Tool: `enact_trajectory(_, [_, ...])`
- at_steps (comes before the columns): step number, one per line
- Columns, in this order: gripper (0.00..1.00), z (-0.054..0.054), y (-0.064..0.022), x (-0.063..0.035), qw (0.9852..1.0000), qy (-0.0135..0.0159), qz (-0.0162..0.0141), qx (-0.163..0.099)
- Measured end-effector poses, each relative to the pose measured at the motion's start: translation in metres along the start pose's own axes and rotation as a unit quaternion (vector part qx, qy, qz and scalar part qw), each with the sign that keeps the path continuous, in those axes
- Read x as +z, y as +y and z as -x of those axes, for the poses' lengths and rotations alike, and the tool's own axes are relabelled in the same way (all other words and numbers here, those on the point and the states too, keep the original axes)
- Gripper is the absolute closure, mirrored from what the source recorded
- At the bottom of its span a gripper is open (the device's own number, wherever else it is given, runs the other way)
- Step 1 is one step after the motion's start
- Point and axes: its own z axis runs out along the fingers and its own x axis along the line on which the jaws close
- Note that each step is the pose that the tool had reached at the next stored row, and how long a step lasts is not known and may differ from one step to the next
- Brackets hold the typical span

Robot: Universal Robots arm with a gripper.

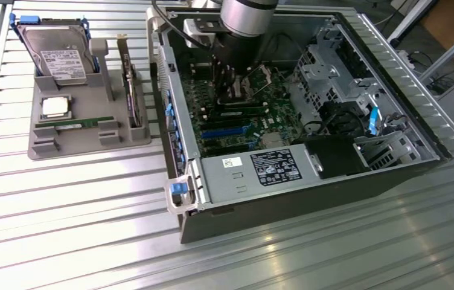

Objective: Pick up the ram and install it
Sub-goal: 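Press down the ram until it locks into place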

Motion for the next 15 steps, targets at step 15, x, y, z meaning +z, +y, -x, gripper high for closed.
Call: enact_trajectory(15, [0.9,0.0009,-0.0001,0.0093,1.0,0.0001,0.0001,0.0])
